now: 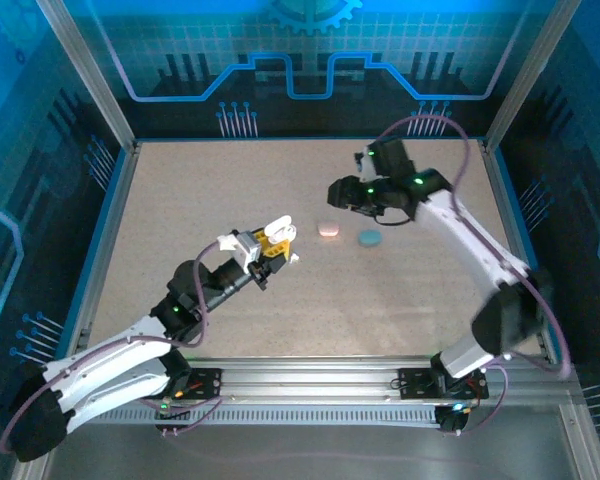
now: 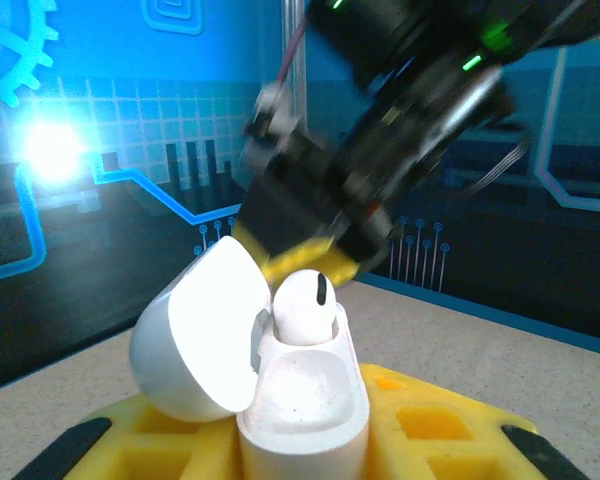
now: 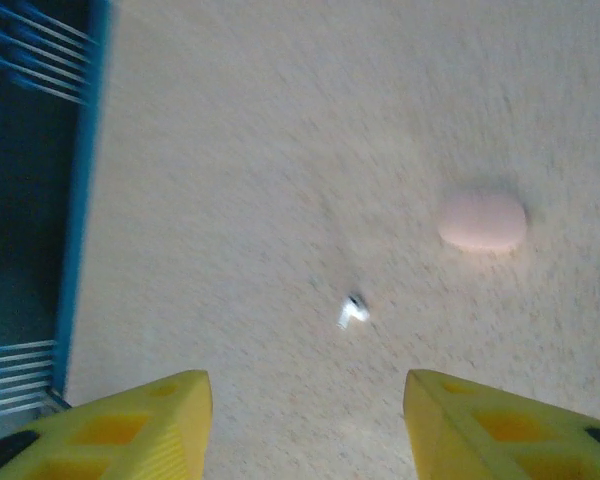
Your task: Insert the wireless bluetooth earbuds into the charging case
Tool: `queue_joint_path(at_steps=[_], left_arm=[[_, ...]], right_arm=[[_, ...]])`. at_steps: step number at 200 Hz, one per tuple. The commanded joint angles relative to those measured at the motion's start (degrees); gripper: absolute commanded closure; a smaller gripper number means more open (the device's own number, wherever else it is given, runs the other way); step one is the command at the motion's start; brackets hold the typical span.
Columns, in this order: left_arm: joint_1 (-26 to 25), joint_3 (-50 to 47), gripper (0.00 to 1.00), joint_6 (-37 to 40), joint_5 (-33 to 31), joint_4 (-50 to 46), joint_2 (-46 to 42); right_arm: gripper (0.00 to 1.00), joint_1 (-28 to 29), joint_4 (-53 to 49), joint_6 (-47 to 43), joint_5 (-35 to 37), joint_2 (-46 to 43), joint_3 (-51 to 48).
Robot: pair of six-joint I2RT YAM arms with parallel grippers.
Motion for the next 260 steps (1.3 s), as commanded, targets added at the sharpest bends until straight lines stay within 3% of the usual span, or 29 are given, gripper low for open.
queue_joint_path(at_steps=[1, 68, 126, 194, 260], left_arm=[[0.36, -1.59, 0.71, 3.27, -2.73, -1.73, -3.42], [0.57, -1.32, 0.71, 6.41, -4.68, -11.03, -13.68], [0.72, -1.68, 0.71, 7.46, -5.55, -14.32, -17.48], [0.78, -2.48, 0.71, 7.14, -6.00, -14.42, -18.46], [0.97, -2.28, 0.71, 7.18, -6.07, -14.67, -18.43]], right_arm=[[0.46, 2.44, -11.65, 1.93, 0.29, 8.88, 4.84], [0.42, 11.32, -17.77, 6.07, 5.50, 31.73, 19.50], [0.43, 14.76, -23.17, 9.07, 11.27, 43.00, 30.67], [0.48, 16.19, -26.73, 9.14, 11.89, 49.49, 38.61], [0.53, 17.42, -27.76, 9.05, 13.64, 49.53, 38.33]])
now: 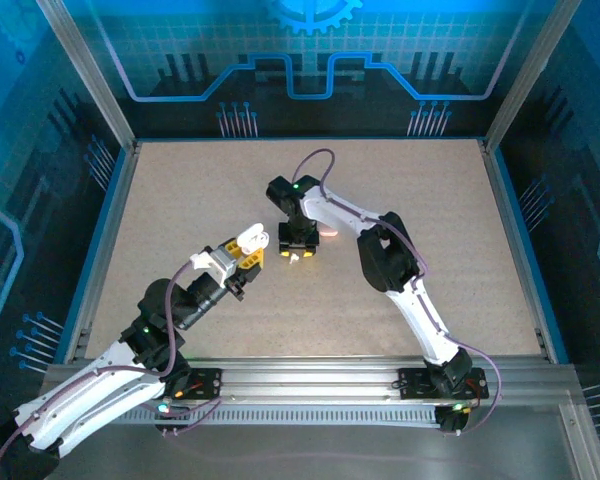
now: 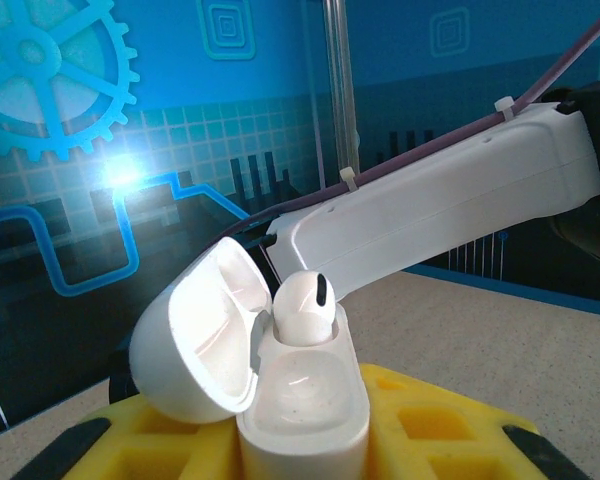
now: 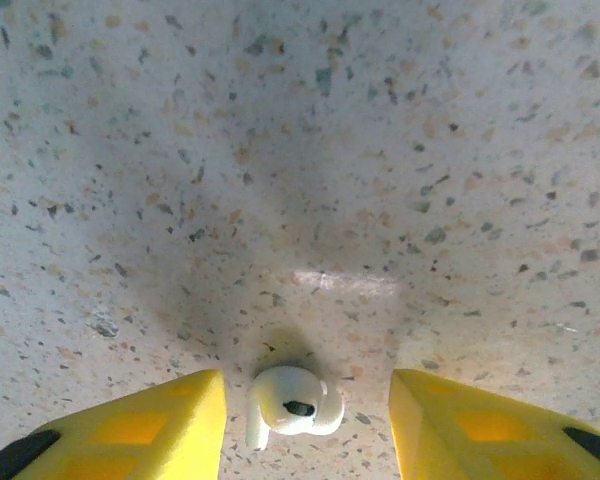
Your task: Insert the wireless bluetooth earbuds into the charging case
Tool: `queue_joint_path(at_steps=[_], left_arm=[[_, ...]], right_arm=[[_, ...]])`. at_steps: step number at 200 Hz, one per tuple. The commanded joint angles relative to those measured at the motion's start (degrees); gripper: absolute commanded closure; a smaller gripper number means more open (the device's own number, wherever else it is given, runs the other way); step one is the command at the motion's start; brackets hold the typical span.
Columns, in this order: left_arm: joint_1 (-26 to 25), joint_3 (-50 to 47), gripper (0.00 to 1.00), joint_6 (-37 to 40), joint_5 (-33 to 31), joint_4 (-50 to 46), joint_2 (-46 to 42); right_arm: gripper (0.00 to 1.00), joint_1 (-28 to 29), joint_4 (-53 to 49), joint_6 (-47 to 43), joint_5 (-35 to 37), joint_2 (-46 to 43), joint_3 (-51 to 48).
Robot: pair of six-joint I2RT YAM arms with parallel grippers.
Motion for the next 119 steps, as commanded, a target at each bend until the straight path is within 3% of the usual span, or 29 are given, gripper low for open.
queue_joint_path(at_steps=[1, 57, 119], left_arm=[[0.47, -0.18, 0.71, 0.65, -1.17, 0.78, -0.45], [0.61, 0.21, 0.71, 0.32, -0.94, 0.70, -0.31], [0.62, 0.69, 0.71, -0.20, -0.63, 0.76, 0.62]], right_arm=[[0.53, 1.36, -2.47, 0.74, 1.76, 1.34, 0.72], [0.63, 1.56, -2.40, -0.74, 1.96, 1.64, -0.21], [0.65, 0.65, -2.51, -3.60, 4.47, -0.94, -4.19]])
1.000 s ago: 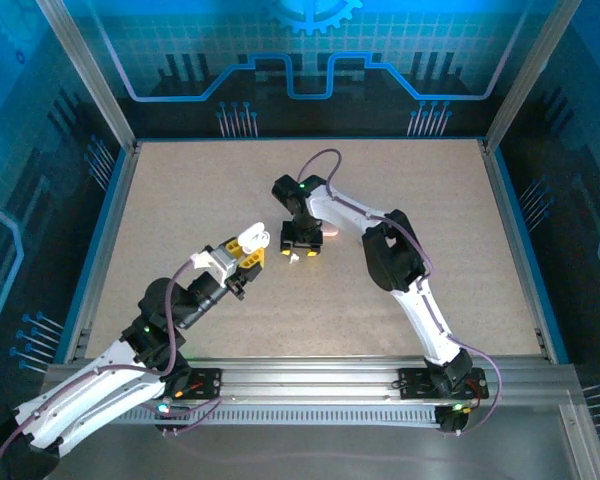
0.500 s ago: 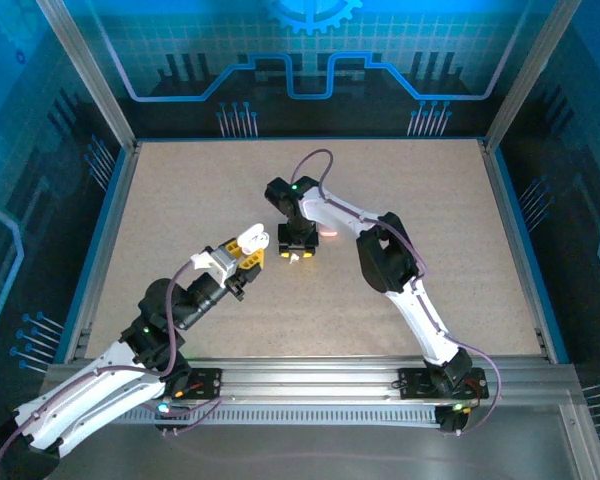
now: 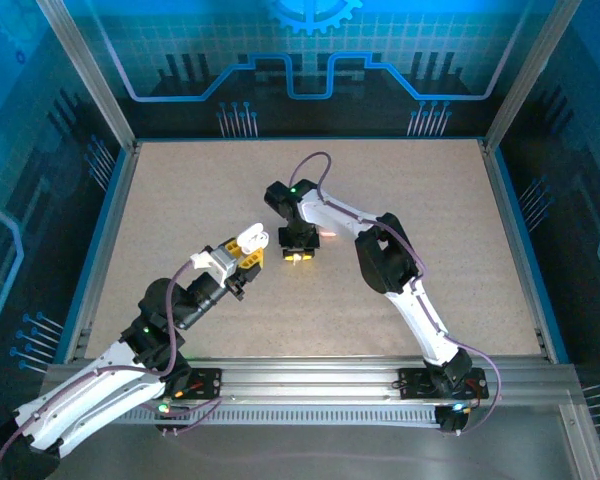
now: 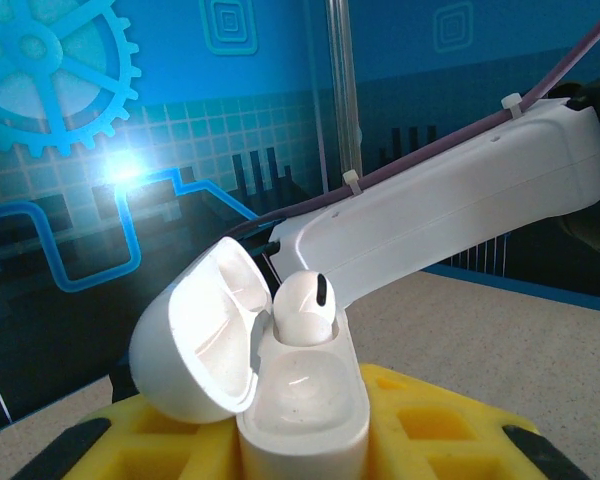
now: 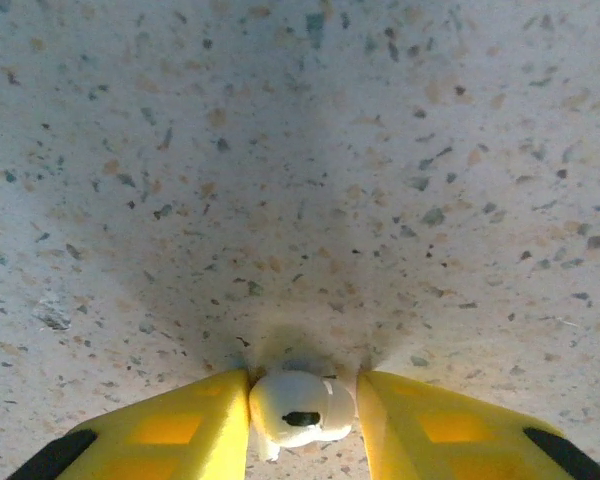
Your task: Insert the wireless bluetooth earbuds into the charging case
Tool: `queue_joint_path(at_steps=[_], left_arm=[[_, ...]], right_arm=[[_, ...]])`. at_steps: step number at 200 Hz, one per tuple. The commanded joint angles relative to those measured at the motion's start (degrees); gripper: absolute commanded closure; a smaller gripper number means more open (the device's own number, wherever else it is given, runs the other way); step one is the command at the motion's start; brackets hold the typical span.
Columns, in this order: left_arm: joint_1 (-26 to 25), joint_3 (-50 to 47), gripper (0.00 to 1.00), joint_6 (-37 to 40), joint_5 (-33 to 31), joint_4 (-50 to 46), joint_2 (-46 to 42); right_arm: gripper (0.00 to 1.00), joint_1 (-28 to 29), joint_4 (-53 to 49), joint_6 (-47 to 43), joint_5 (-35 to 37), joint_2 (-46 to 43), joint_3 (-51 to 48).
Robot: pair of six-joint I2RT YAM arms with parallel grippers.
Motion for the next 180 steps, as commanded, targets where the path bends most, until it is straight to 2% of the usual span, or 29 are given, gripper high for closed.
queue_joint_path(at_steps=[1, 58, 180], left_arm=[[0.32, 0.74, 0.71, -0.09, -0.59, 1.03, 0.42], [0.31, 1.27, 0.71, -0.45, 0.09, 1.57, 2.03], [0.27, 0.96, 0.71, -0.83, 0.00, 1.91, 2.38]], right_arm=[[0.65, -0.18, -2.41, -1.51, 2.40, -0.90, -2.53], [0.62, -0.87, -2.35, -3.59, 2.87, -0.78, -2.25], [0.64, -0.50, -3.97, -3.67, 3.78, 2.26, 1.93]])
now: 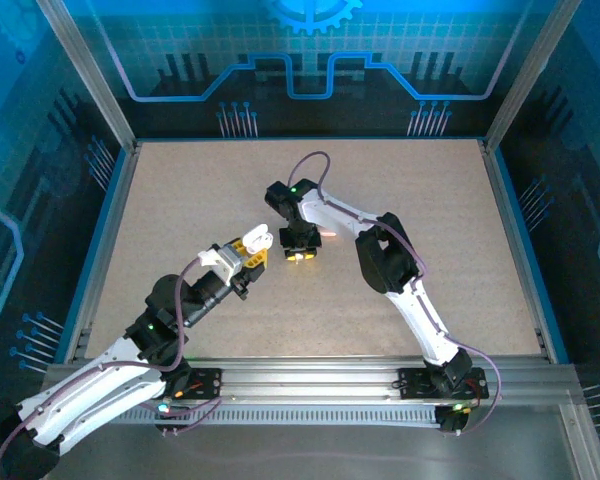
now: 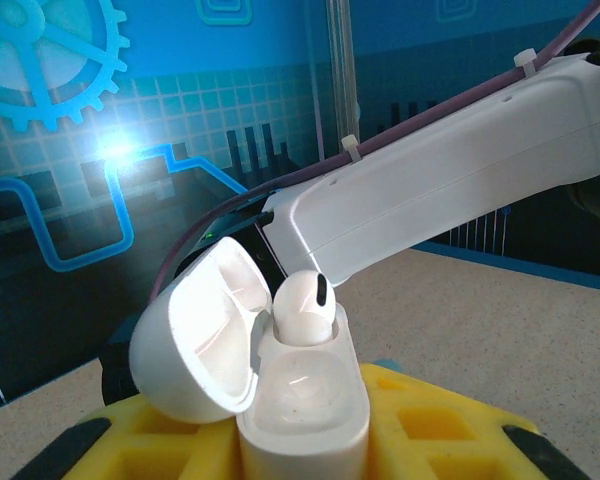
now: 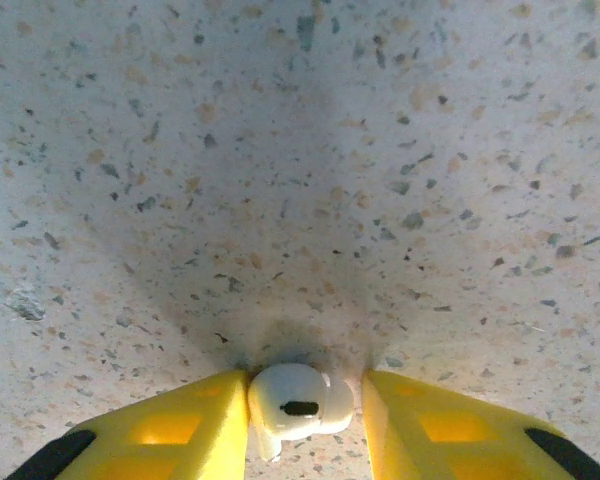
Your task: Insert the wireless bluetooth earbuds into the charging case
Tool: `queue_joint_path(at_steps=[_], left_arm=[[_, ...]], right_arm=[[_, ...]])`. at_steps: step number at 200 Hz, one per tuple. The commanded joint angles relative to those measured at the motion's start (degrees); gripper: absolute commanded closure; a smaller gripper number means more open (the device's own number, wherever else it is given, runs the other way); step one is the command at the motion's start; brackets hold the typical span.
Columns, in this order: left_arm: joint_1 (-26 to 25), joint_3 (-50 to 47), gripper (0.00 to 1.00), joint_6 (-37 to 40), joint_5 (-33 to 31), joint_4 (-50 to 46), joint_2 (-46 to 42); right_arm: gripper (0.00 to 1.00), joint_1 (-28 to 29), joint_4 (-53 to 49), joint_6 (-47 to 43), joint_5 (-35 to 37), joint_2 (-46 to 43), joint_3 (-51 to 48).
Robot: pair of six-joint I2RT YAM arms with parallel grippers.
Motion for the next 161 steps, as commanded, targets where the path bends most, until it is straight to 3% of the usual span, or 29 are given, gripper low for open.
queue_joint_path(at_steps=[1, 76, 161], left_arm=[[0.23, 0.96, 0.71, -0.71, -0.02, 1.87, -0.19], [0.29, 1.09, 0.71, -0.83, 0.04, 2.18, 0.07], [0.29, 2.31, 0.71, -1.47, 1.05, 3.07, 2.08]], right_arm=[[0.64, -0.33, -2.86, -0.62, 2.27, 2.30, 1.67], [0.69, 0.03, -4.07, -4.73, 1.67, 0.94, 1.48], [0.68, 2.01, 1.71, -6.71, 0.29, -16.07, -21.86]])
